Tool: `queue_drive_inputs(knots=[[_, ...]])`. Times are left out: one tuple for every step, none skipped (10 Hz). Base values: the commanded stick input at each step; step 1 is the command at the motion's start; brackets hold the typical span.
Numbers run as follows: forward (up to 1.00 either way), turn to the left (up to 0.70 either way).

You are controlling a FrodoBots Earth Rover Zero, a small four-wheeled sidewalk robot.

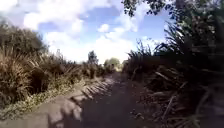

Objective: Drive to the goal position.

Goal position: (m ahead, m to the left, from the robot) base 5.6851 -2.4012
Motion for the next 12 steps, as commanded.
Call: queue_drive_inputs(knots=[[0.00,0.00],[0.00,0.00],[0.00,0.00],[0.00,0.00],[0.00,0.00],[0.00,0.00],[0.00,0.00],[0.32,0.00],[0.70,0.00],[0.70,0.00],[0.70,0.00],[0.70,0.00]])
